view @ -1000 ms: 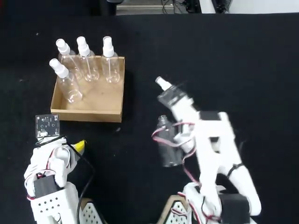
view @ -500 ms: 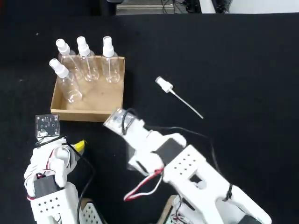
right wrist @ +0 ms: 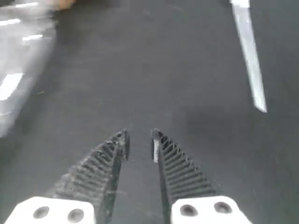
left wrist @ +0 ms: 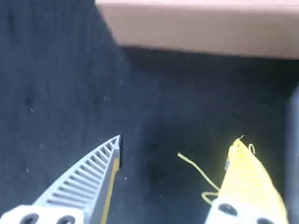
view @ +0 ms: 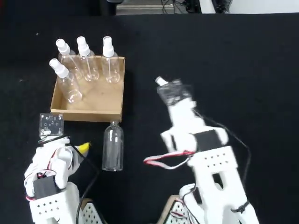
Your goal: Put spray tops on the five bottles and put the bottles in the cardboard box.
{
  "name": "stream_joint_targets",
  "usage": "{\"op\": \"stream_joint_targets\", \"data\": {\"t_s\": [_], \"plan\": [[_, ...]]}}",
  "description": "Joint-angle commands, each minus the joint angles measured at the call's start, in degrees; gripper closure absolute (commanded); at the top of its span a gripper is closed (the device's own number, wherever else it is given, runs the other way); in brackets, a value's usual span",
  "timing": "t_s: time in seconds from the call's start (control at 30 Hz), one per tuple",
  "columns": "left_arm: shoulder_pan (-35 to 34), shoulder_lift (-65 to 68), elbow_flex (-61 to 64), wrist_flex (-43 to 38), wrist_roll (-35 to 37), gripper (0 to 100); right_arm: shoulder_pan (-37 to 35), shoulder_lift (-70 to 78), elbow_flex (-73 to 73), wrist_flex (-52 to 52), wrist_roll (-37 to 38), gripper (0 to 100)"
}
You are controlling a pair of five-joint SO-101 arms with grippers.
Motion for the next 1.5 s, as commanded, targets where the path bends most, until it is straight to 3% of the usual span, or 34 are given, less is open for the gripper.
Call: {"op": "stream_joint_targets", "data": {"t_s": [0.0,0.17,0.47,0.7,0.97,1.3,1.47], "plan": [[7.1,0.3,-9.9,1.1,-1.1,66,7.8,-2.3,2.7,-4.6,-0.5,93.0],[16.0,0.4,-10.9,-3.0,-4.0,66,10.5,-2.3,9.5,-13.4,-1.0,93.0],[17.8,3.8,-12.7,-3.1,-3.2,66,14.8,-2.3,17.7,-23.4,-1.0,93.0],[18.4,26.0,-29.8,-3.0,-2.2,66,14.5,-2.3,18.2,-23.7,-1.0,93.0],[29.0,48.4,-37.2,0.1,4.8,66,14.7,-2.3,18.3,-23.7,-1.0,93.0],[26.6,49.8,-30.0,-6.9,6.9,66,14.5,-2.3,18.3,-23.5,-1.0,93.0],[28.2,49.9,-21.9,-15.4,6.7,66,14.4,-2.3,18.3,-23.5,-1.0,93.0]]}}
